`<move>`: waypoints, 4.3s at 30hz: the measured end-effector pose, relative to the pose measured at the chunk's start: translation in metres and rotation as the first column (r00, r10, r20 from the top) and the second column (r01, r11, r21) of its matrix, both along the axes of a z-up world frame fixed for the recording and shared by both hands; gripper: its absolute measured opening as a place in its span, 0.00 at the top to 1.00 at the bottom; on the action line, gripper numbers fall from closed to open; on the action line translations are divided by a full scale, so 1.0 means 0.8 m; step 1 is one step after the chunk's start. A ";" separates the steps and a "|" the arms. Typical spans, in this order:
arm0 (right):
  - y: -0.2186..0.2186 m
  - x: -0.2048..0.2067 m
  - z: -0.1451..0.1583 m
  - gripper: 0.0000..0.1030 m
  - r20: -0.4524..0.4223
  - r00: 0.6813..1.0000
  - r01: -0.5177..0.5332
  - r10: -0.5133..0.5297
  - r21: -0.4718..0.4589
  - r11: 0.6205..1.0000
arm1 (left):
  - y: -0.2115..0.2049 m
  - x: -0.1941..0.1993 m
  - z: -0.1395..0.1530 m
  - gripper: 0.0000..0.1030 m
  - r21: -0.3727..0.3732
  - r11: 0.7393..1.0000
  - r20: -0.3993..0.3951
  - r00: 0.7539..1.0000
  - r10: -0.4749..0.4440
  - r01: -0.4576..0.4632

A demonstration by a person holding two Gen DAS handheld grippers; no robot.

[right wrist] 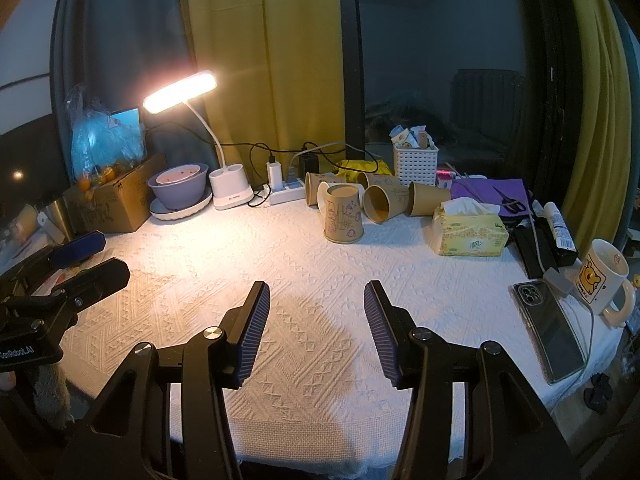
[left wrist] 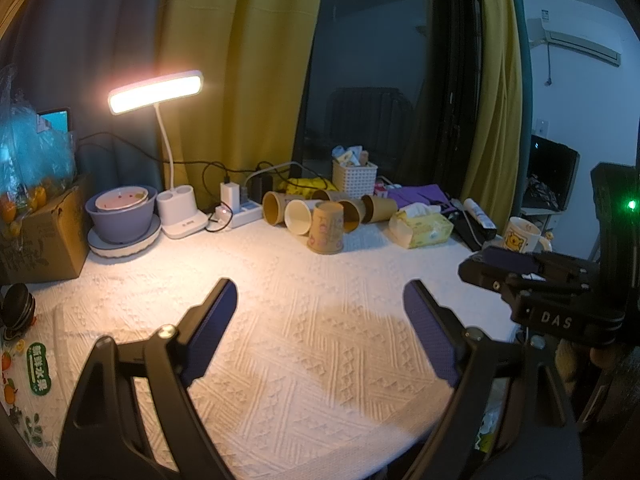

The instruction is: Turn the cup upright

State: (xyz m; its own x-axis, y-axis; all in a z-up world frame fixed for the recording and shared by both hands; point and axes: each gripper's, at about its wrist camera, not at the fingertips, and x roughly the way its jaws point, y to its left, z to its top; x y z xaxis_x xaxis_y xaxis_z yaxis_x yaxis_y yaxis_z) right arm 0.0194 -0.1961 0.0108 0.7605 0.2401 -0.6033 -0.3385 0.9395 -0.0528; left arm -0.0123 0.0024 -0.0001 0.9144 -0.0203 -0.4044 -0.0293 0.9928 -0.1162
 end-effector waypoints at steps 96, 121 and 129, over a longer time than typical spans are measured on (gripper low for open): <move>-0.095 0.277 -0.092 0.50 -0.212 0.969 0.133 -0.124 0.029 0.991 | -0.029 0.359 -0.081 0.42 0.359 0.916 -0.239 0.966 -0.095 0.179; -0.115 0.122 -0.097 0.50 -0.227 0.955 0.211 -0.192 0.061 0.976 | -0.174 0.163 -0.144 0.40 0.913 0.286 -0.229 0.946 -0.229 0.290; -0.157 0.104 -0.104 0.50 -0.229 0.951 0.238 -0.209 0.108 0.965 | -0.229 0.150 -0.179 0.39 0.950 0.071 -0.275 0.923 -0.269 0.304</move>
State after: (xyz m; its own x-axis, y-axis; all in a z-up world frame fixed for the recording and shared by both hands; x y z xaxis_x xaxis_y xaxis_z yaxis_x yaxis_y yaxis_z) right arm 0.1027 -0.3217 -0.0724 0.6603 0.1678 -0.7321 -0.1088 0.9858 0.1278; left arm 0.1074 -0.1811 -0.1436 0.9333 0.1409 -0.3304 0.3020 0.1899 0.9342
